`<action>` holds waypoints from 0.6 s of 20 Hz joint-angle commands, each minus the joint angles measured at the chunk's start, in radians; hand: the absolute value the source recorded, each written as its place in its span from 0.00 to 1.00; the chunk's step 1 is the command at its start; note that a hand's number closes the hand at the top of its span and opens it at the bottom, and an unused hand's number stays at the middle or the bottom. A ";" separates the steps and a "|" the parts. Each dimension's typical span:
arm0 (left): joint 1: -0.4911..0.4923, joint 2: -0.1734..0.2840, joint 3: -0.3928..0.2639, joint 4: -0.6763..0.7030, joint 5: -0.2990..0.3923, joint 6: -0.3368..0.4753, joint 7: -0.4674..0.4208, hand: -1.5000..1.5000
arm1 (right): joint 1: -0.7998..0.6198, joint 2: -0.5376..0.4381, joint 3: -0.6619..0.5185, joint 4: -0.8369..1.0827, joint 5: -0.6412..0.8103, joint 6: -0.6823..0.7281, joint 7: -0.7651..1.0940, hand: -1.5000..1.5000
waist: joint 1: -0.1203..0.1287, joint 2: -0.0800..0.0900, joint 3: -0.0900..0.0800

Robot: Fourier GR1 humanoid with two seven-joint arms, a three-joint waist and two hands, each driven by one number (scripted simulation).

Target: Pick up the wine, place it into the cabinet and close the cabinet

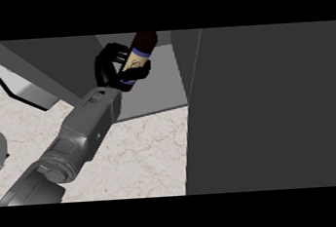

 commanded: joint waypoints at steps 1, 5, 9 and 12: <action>0.029 0.030 -0.003 0.016 -0.006 -0.033 0.008 0.00 | 0.009 0.007 0.009 -0.024 -0.016 0.001 0.004 0.00 | 0.004 0.004 -0.003; 0.043 0.056 -0.004 0.016 -0.007 -0.082 0.021 0.00 | 0.002 0.003 0.001 -0.027 -0.009 0.002 -0.005 0.00 | 0.009 0.003 -0.003; 0.031 0.062 -0.003 0.016 -0.007 -0.084 0.042 0.00 | -0.003 0.002 -0.017 0.000 -0.016 0.001 -0.010 0.00 | 0.017 0.004 -0.002; 0.036 0.066 0.009 0.016 0.004 -0.096 0.036 0.00 | -0.015 0.006 0.019 -0.031 -0.003 -0.011 0.020 0.00 | 0.014 -0.001 -0.005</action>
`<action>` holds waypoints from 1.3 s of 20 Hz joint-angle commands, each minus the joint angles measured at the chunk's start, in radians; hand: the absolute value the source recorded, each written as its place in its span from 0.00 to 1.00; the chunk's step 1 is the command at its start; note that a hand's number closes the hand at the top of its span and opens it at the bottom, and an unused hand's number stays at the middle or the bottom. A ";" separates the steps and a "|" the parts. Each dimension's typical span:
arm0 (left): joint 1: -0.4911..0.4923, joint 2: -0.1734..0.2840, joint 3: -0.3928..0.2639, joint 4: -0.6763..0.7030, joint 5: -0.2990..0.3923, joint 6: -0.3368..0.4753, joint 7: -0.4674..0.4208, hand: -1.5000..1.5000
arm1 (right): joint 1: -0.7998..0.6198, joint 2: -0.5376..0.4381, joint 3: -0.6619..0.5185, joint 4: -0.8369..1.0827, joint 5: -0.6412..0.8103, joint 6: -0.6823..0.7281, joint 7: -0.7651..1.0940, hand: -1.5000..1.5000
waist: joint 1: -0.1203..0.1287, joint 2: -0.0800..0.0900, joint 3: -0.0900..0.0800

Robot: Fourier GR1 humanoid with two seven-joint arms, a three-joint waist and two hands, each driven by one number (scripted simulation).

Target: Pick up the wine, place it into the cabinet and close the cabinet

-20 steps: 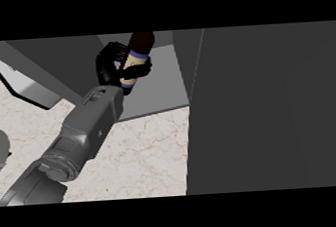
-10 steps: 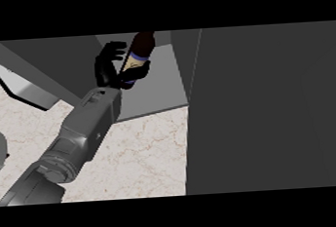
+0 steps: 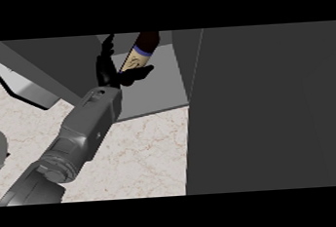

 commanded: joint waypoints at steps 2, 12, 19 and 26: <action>0.021 0.074 -0.016 0.021 -0.020 -0.023 -0.023 0.00 | -0.002 -0.006 -0.018 -0.006 -0.025 0.001 0.007 0.00 | 0.014 0.000 0.000; 0.028 0.085 -0.055 -0.036 -0.059 -0.296 -0.088 0.00 | -0.008 0.007 -0.003 -0.050 -0.003 -0.042 0.042 0.00 | 0.056 -0.032 -0.001; 0.001 0.041 0.058 -0.166 0.043 -0.528 -0.202 0.00 | -0.041 -0.028 -0.035 -0.023 0.015 -0.061 0.063 0.00 | 0.115 -0.054 0.000; -0.004 -0.009 0.080 -0.218 0.052 -0.638 -0.126 0.00 | 0.093 -0.028 0.004 -0.123 0.055 -0.070 0.077 0.00 | 0.153 -0.072 0.004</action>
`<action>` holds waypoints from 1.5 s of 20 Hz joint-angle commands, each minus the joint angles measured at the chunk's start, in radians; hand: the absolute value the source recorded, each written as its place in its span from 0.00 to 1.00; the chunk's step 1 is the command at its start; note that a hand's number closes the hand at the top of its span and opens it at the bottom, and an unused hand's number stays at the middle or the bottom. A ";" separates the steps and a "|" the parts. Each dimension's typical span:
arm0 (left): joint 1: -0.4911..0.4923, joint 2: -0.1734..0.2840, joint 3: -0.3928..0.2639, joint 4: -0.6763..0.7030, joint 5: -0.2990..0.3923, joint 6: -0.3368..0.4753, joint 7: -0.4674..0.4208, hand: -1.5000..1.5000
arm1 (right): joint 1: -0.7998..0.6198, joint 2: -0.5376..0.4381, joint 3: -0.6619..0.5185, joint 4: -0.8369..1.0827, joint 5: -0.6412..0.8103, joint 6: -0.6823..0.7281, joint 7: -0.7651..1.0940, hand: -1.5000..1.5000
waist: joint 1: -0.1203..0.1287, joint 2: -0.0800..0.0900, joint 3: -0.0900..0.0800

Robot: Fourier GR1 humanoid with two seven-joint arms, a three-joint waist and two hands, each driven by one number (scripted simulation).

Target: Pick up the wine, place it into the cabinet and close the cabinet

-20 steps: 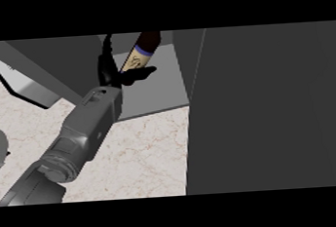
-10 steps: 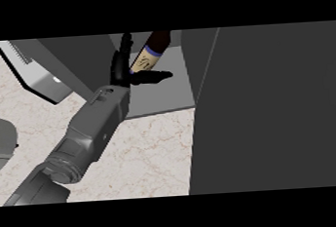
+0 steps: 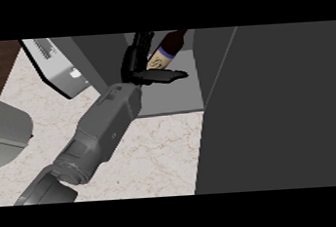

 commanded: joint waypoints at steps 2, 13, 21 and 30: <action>0.015 0.061 -0.005 -0.061 -0.026 -0.064 0.033 0.00 | -0.007 -0.020 -0.003 -0.069 0.020 -0.040 0.055 0.00 | 0.043 -0.022 0.006; 0.175 -0.020 -0.148 -0.530 -0.103 0.135 0.204 0.00 | -0.009 -0.037 0.033 -0.089 0.067 -0.092 0.085 0.00 | 0.080 -0.039 0.007; 0.391 -0.021 -0.343 -0.993 -0.097 0.410 0.373 0.00 | -0.033 -0.062 0.000 -0.055 0.017 -0.082 0.080 0.00 | 0.065 -0.031 0.007; 0.597 -0.020 -0.525 -1.311 -0.130 0.697 0.359 0.00 | -0.027 -0.055 0.063 -0.129 0.060 -0.121 0.116 0.00 | 0.047 -0.028 0.006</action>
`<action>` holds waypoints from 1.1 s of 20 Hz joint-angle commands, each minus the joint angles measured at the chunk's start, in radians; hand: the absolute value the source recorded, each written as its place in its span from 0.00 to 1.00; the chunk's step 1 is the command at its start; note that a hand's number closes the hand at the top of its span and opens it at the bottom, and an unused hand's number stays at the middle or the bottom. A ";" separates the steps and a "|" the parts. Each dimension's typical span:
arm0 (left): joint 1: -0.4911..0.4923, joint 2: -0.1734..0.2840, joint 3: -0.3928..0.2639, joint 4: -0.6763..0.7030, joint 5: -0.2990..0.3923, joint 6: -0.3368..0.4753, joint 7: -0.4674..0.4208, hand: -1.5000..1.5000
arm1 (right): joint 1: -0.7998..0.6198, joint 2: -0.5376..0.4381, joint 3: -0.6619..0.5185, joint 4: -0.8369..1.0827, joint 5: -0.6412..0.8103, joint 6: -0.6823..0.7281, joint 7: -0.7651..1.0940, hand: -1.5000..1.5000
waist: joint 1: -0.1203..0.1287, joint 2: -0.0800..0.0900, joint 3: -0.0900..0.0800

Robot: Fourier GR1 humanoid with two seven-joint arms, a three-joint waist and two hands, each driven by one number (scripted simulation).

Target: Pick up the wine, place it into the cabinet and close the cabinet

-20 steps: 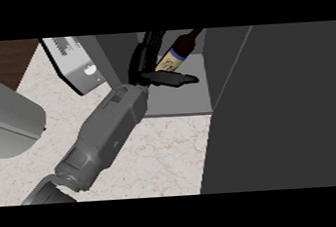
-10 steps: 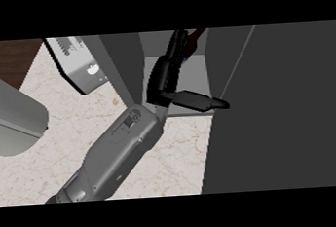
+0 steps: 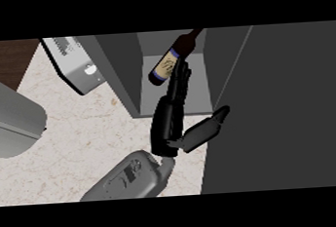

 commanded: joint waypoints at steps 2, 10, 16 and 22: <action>0.170 -0.024 -0.084 -0.190 -0.019 0.035 -0.049 0.00 | 0.025 0.002 0.014 -0.105 0.029 -0.034 0.041 0.00 | -0.007 0.000 -0.002; 0.346 0.127 -0.158 -0.460 -0.060 -0.011 0.038 1.00 | -0.076 -0.045 -0.031 0.010 -0.012 -0.028 0.060 0.00 | -0.005 0.003 -0.002; 0.565 0.350 -0.163 -0.723 -0.045 -0.083 -0.016 1.00 | 0.022 -0.019 0.028 -0.062 -0.121 0.032 0.062 1.00 | 0.005 0.001 -0.002; 0.661 0.490 -0.064 -0.735 0.048 -0.263 -0.091 1.00 | -0.037 0.037 0.148 -0.054 -0.145 0.054 0.023 1.00 | 0.008 0.005 -0.003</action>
